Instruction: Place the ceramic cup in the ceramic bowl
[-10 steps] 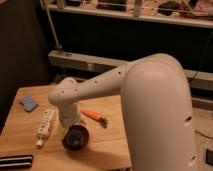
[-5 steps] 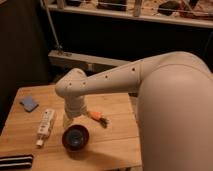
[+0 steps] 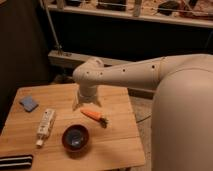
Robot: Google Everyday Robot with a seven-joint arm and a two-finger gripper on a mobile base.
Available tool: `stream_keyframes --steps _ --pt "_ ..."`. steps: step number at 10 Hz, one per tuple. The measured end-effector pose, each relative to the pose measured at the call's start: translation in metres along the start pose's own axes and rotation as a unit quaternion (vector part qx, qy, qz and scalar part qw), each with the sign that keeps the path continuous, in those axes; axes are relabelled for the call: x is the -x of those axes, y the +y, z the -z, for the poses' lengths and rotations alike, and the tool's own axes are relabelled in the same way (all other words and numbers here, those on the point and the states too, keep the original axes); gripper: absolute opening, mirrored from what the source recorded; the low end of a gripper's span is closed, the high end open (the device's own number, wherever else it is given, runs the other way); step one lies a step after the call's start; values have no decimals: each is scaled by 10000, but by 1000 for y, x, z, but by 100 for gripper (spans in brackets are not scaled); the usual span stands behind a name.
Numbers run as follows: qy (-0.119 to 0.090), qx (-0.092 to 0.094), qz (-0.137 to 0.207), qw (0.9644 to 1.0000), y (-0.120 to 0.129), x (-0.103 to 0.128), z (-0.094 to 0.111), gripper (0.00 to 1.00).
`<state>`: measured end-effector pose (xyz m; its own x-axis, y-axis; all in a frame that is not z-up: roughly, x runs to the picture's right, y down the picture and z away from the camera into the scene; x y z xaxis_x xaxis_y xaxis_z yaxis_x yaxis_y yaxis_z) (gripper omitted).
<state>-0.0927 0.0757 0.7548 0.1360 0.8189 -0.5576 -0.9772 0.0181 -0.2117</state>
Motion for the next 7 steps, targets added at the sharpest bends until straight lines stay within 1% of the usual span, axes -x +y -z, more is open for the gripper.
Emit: stream_keyframes --steps 1,2,7 --pt "-40 -35 -191 9998 -7 8 -3 80" --pt "-53 -46 -291 9996 -10 11 -5 80" --pt "-53 -44 -292 9995 -9 11 -5 80"
